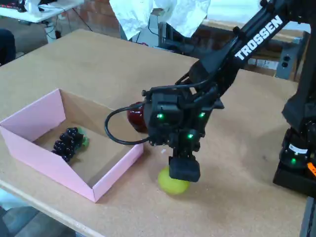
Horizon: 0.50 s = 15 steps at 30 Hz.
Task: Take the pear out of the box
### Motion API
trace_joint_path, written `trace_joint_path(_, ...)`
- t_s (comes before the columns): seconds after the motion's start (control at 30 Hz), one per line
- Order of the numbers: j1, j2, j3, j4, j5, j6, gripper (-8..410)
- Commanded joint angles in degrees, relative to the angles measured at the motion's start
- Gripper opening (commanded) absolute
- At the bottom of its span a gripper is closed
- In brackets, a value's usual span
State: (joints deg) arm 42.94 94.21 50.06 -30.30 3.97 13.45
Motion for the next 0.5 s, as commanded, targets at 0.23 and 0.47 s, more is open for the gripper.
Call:
trace_joint_path(0.23,0.02,0.02,0.0,-0.37,0.0,1.44,104)
trace_joint_path(0.47,0.02,0.02,0.0,-0.7,-0.59,1.25,165)
